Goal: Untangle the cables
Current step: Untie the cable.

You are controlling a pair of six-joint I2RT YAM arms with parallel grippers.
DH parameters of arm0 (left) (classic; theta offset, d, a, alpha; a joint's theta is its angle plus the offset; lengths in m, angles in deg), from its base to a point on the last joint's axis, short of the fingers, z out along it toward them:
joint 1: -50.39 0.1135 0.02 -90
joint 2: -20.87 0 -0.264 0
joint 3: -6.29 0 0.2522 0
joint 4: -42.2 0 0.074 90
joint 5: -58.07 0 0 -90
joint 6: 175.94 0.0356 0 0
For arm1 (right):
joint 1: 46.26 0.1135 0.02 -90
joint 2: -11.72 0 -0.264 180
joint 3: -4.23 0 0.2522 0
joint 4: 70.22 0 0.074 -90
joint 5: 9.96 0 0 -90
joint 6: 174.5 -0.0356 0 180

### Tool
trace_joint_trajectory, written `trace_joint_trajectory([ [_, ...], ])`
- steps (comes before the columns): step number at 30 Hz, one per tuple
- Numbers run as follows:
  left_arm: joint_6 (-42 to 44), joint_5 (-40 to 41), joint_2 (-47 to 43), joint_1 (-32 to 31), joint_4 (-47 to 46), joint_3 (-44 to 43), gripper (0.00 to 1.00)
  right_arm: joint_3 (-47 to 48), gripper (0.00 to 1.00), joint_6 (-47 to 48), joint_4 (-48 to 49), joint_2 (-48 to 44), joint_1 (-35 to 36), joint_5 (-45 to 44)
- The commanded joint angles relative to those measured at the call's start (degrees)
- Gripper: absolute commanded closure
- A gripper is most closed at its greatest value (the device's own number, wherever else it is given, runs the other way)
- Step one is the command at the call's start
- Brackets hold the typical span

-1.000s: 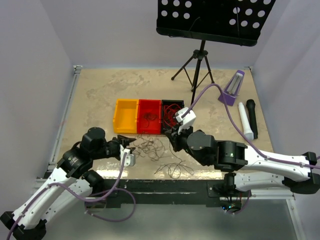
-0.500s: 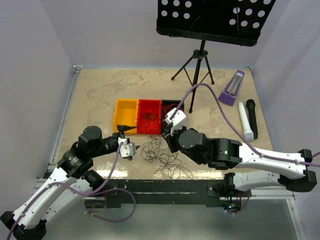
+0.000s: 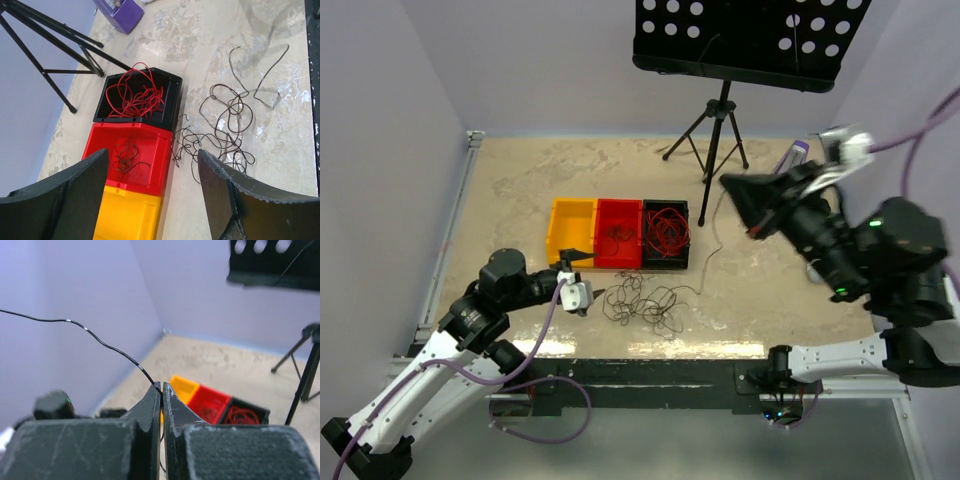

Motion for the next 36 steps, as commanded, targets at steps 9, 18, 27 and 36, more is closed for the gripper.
trace_joint_trajectory([
  [9, -0.2, -9.2, 1.0, 0.3, -1.2, -2.3, 0.24, 17.1, 1.0, 16.5, 17.8, 2.0, 0.0, 3.0],
  [18, -12.9, -17.1, 2.5, 0.3, -10.1, -4.0, 0.15, 28.3, 1.0, 18.3, 22.5, 8.3, 0.0, 10.7],
  [27, -47.7, -27.6, 13.8, -0.7, -46.5, -3.1, 0.0, 21.0, 1.0, 9.3, 25.0, 11.6, 0.0, 18.9],
  [36, -58.3, -30.2, 19.2, -6.1, -60.0, 1.0, 0.0, 11.7, 1.0, 5.9, 33.4, 11.9, 0.0, 22.7],
])
